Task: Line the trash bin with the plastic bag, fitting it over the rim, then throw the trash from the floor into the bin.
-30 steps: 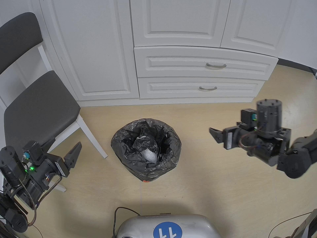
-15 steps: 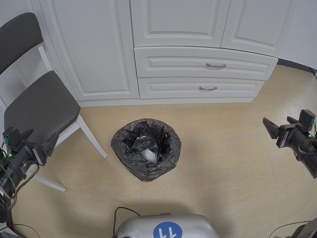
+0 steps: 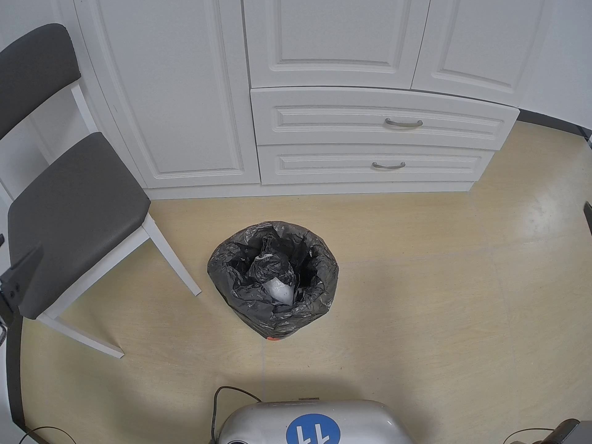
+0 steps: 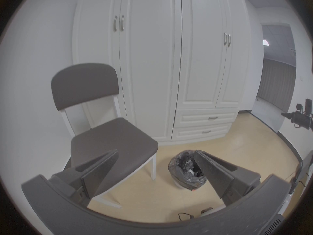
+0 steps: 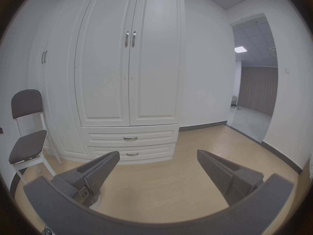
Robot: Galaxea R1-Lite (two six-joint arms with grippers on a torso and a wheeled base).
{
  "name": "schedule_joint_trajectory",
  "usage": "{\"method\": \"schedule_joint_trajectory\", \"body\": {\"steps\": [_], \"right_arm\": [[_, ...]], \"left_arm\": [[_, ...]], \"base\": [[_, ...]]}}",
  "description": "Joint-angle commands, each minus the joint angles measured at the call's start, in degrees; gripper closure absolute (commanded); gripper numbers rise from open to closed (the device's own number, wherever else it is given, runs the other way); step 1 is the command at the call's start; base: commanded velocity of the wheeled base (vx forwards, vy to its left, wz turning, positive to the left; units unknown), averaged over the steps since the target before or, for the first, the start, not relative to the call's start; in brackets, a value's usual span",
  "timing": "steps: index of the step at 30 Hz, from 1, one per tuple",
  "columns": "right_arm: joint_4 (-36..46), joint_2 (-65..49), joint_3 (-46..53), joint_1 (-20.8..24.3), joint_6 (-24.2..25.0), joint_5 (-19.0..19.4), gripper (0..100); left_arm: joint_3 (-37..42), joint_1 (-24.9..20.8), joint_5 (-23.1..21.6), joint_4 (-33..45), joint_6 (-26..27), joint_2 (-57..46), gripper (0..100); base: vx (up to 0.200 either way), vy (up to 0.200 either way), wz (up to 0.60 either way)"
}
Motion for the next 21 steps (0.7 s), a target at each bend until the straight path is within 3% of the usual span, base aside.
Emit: {"method": "schedule_joint_trajectory", "body": {"steps": [1,10,13,17,18,21], "right_arm": [[17.62,-25.27,0.06,-4.60,-0.94,1.02,0],[30.36,-40.74,1.73,-5.13,-0.94,0.41,0],[31.51,-42.50,2.34,-7.32,-0.42,1.46,0],[31.77,-45.22,3.57,-8.20,-0.06,5.86,0],[31.16,-45.75,5.07,-8.47,0.11,10.16,0],[31.16,-45.75,5.42,-8.56,0.20,10.51,0]], "left_arm": [[-5.35,0.89,2.54,8.11,-0.18,-15.54,0],[-5.70,0.89,3.94,16.99,-0.18,-24.95,0],[-5.43,0.89,3.94,19.27,-0.18,-28.02,0],[-5.35,0.89,4.03,21.21,-0.27,-30.31,0],[-4.82,0.89,4.12,22.52,-0.27,-32.42,0],[-4.03,0.89,4.21,23.76,-0.27,-35.41,0]], "base": [[0.000,0.000,0.00],[0.000,0.000,0.00],[0.000,0.000,0.00],[0.000,0.000,0.00],[0.000,0.000,0.00],[0.000,0.000,0.00]]}}
